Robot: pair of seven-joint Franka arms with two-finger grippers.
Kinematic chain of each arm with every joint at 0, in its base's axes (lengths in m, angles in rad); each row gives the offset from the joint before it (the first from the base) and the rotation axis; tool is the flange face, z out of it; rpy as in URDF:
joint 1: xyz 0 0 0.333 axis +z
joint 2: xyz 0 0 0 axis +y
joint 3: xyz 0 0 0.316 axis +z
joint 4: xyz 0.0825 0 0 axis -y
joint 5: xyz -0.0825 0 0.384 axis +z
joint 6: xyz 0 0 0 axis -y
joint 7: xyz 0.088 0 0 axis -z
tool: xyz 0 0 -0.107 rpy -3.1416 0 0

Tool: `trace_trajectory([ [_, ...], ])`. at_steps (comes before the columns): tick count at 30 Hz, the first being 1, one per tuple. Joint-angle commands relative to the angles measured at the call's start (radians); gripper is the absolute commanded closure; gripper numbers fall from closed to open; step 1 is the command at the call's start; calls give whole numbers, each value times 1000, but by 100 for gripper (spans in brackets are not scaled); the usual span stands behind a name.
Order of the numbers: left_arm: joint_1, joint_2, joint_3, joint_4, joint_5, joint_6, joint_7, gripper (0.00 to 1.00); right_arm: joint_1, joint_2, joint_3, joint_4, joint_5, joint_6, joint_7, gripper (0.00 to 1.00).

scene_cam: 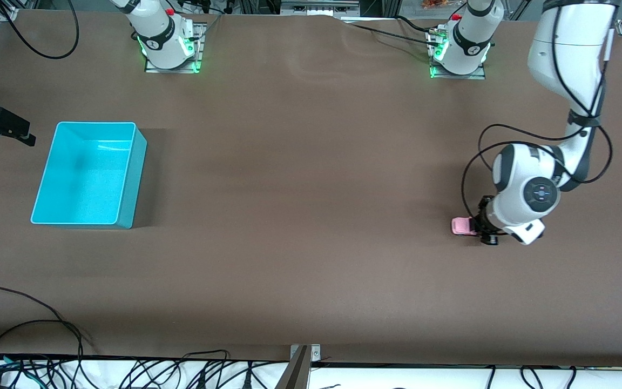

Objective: Wind and store pink jeep toy

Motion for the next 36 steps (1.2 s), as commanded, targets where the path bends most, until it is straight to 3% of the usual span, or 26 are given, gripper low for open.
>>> trace_trajectory([
  [1, 64, 44, -4, -1, 25, 53, 91, 100, 1, 6, 0, 16, -7, -5, -16, 0],
  [19, 151, 45, -4, 8, 25, 57, 177, 99, 1, 6, 0, 16, -7, -7, -16, 0],
  [21, 151, 44, -2, 10, 25, 57, 177, 89, 1, 6, 0, 16, -7, -4, -16, 0],
  [22, 151, 44, -4, 11, 25, 57, 177, 76, 1, 6, 0, 16, -7, -2, -16, 0],
  [23, 153, 42, -2, 11, 25, 56, 177, 35, 1, 6, 0, 16, -7, -5, -16, 0],
  [24, 153, 41, -2, 14, 25, 56, 177, 0, 1, 6, 0, 16, -7, -5, -16, 0],
  [29, 159, 15, 1, 53, 23, 30, 177, 0, 1, 6, 0, 16, -7, -5, -16, 0],
  [36, 159, -71, 1, 73, 23, -125, 233, 0, 1, 6, 0, 16, -7, -5, -16, 0],
])
